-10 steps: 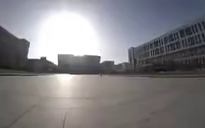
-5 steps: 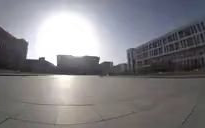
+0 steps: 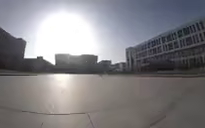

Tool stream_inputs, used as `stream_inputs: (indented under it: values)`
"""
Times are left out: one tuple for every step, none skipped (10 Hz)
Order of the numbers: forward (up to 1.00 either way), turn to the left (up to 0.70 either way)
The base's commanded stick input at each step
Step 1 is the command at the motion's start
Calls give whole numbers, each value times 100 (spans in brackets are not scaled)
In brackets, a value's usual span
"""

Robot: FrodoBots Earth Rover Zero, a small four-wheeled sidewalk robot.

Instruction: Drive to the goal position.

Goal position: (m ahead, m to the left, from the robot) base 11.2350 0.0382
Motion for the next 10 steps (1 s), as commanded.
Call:
stream_inputs:
  values:
    - [100, 3]
    - [100, 3]
    - [100, 3]
    - [100, 3]
    - [100, 3]
    - [100, 3]
    - [100, 3]
    - [100, 3]
    - [100, 3]
    - [100, 3]
